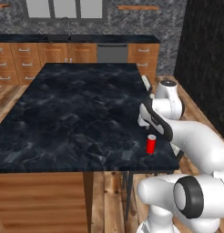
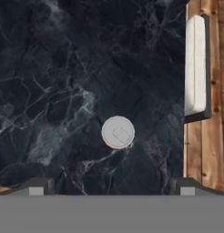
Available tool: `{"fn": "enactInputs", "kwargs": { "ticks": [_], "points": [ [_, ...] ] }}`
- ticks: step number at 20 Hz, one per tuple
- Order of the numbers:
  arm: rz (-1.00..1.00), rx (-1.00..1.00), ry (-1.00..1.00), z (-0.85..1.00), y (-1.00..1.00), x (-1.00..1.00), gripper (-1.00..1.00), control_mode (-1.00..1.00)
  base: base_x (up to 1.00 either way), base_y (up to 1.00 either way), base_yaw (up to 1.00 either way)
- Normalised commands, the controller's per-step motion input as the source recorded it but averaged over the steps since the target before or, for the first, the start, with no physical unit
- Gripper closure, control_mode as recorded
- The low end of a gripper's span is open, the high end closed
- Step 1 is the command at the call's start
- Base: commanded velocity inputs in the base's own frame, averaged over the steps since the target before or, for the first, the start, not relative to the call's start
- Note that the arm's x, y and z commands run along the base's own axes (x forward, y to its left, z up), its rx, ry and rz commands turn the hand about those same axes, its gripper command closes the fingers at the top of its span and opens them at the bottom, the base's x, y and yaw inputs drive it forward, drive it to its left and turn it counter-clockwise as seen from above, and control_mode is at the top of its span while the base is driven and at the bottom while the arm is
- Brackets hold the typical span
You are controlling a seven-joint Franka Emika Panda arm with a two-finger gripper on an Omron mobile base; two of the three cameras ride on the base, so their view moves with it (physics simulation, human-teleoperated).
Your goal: Four empty soda cans are scattered around the kitchen. Gather all the cans and cluster them next to the stove for recycling.
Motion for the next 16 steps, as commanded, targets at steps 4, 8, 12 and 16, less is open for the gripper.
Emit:
{"fn": "enactInputs", "kwargs": {
  "ticks": [4,8,12,16],
  "points": [
    [0.00,0.00,0.00,-0.13,0.00,0.05,-1.00,-1.00,0.00,0.00,0.00],
    [0.00,0.00,0.01,-0.11,0.00,0.05,-1.00,-1.00,0.00,0.00,0.00],
    [0.00,0.00,0.00,-0.12,-0.03,0.06,-1.00,-1.00,0.00,0.00,0.00],
    [0.00,0.00,0.00,-0.16,-0.03,0.07,-1.00,-1.00,0.00,0.00,0.00]
  ]
}}
